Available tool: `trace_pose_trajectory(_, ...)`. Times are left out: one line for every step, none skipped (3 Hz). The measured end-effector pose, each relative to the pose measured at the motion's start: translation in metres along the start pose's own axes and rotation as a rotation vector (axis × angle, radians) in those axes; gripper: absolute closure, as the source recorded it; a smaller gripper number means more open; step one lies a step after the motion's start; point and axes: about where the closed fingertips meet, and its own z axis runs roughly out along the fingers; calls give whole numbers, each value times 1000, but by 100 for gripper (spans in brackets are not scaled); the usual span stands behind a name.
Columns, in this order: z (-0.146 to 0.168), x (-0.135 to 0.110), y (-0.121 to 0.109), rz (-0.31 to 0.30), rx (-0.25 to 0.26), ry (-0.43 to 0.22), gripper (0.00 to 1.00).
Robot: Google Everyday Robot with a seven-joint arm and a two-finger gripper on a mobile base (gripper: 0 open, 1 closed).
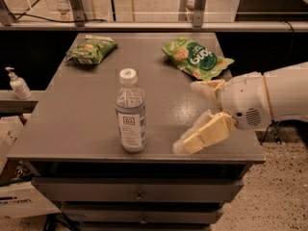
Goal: Knock blue plastic bottle over
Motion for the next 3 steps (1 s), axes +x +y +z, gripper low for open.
trace_pose_trajectory(4,2,3,0,9,-27,0)
trace_pose_trajectory(20,-3,9,-16,33,-93,0)
trace_pose_trajectory(35,-12,8,-26,78,-173,0)
